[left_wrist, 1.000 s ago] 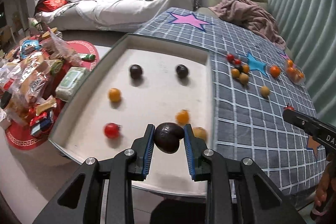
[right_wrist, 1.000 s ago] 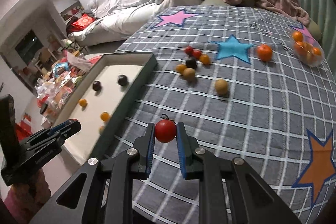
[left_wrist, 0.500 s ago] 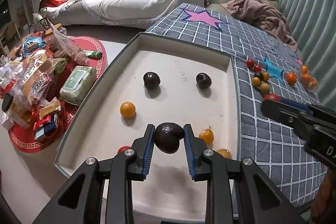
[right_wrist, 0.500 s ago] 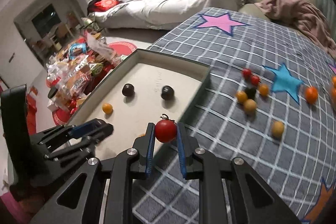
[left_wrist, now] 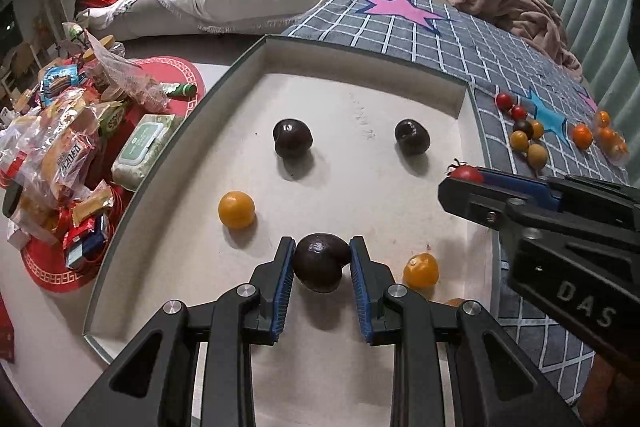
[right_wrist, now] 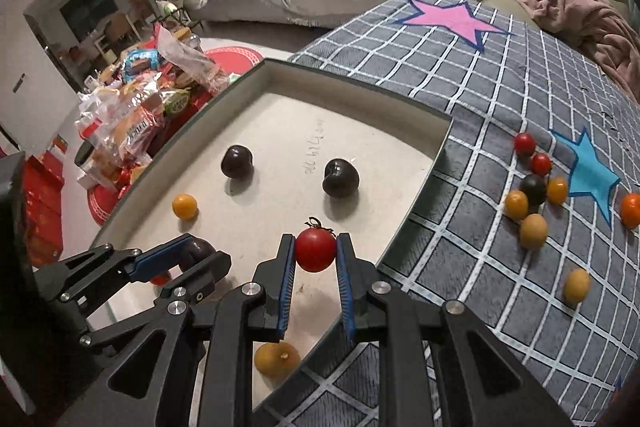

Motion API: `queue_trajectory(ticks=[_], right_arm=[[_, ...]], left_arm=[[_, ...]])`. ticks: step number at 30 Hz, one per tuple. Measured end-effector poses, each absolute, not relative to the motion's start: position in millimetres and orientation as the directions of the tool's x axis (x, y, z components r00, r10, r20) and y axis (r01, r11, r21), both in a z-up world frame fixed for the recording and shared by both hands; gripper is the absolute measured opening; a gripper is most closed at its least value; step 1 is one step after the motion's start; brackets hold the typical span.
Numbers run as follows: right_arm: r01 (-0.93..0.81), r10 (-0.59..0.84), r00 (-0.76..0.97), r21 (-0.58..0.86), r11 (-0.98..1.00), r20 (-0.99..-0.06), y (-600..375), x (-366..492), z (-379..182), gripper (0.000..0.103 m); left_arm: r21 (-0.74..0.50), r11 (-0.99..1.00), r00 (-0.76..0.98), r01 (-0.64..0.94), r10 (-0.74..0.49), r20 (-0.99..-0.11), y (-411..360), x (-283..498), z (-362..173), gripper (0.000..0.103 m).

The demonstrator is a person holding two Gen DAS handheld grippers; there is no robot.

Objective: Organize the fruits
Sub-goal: 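Carry the plum and tomato over the white tray and open both tools, then move both open tools back over the brown round fruits on the table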

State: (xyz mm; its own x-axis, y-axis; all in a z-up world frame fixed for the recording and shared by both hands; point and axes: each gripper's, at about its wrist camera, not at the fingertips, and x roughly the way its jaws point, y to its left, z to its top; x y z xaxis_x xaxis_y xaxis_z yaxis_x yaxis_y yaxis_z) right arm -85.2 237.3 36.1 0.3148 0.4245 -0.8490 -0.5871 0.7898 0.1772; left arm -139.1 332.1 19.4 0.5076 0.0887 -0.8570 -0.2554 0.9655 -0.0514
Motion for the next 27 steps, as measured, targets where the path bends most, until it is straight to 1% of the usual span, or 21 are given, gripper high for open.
queue_trajectory(ticks=[8,9,10,11,13,15,16,17,18,19,23,24,27], right_arm=[[-0.616,0.392,0.302,0.136,0.776,-0.869,246.7,-89.8,25.8,0.023],[-0.616,0.396,0.298,0.142,0.775,-0.868,246.8,-89.8,25.7,0.026],[-0.617,0.408,0.291,0.157,0.771,-0.865,245.8,-89.9,26.4,0.032],[-0.618,0.419,0.287,0.168,0.768,-0.862,245.3,-90.2,27.5,0.036],[-0.62,0.434,0.294,0.176,0.765,-0.852,244.1,-93.1,33.3,0.068],[-0.623,0.453,0.308,0.183,0.76,-0.836,242.2,-97.3,42.1,0.08],[-0.616,0.438,0.335,0.157,0.772,-0.834,240.0,-99.2,46.6,0.081],[-0.613,0.432,0.349,0.146,0.777,-0.832,237.4,-100.0,49.7,0.081],[-0.609,0.434,0.356,0.147,0.78,-0.828,234.1,-101.3,52.3,0.083],[-0.6,0.434,0.365,0.148,0.786,-0.824,227.6,-102.6,55.0,0.088],[-0.539,0.396,0.412,0.132,0.832,-0.821,194.9,-106.4,56.5,0.1],[-0.524,0.389,0.42,0.132,0.842,-0.82,186.5,-107.5,56.9,0.102],[-0.464,0.352,0.442,0.126,0.877,-0.825,152.8,-111.0,51.1,0.103]], left_arm=[[-0.032,0.968,0.497,-0.25,0.1,-0.862,326.7,-141.2,13.8,0.029],[-0.028,0.968,0.497,-0.248,0.102,-0.862,326.3,-141.2,13.8,0.029],[-0.026,0.969,0.496,-0.245,0.102,-0.862,325.7,-141.2,14.0,0.03],[-0.027,0.97,0.496,-0.243,0.101,-0.862,325.5,-141.5,13.9,0.03],[-0.03,0.971,0.496,-0.238,0.095,-0.863,324.7,-142.8,13.9,0.03],[-0.035,0.972,0.495,-0.233,0.088,-0.864,323.8,-143.9,14.2,0.031],[-0.045,0.971,0.498,-0.234,0.08,-0.864,324.0,-144.5,14.9,0.047],[-0.047,0.969,0.499,-0.241,0.082,-0.862,324.4,-145.8,16.0,0.072],[-0.045,0.966,0.518,-0.256,0.098,-0.85,325.0,-149.5,19.2,0.078],[-0.044,0.964,0.535,-0.263,0.108,-0.838,324.8,-152.7,22.5,0.078],[-0.064,0.966,0.536,-0.249,0.083,-0.84,322.1,-156.2,25.7,0.078],[-0.068,0.966,0.538,-0.251,0.08,-0.839,321.1,-157.6,26.2,0.078],[-0.089,0.964,0.537,-0.249,0.061,-0.842,317.1,-160.1,26.7,0.078]])
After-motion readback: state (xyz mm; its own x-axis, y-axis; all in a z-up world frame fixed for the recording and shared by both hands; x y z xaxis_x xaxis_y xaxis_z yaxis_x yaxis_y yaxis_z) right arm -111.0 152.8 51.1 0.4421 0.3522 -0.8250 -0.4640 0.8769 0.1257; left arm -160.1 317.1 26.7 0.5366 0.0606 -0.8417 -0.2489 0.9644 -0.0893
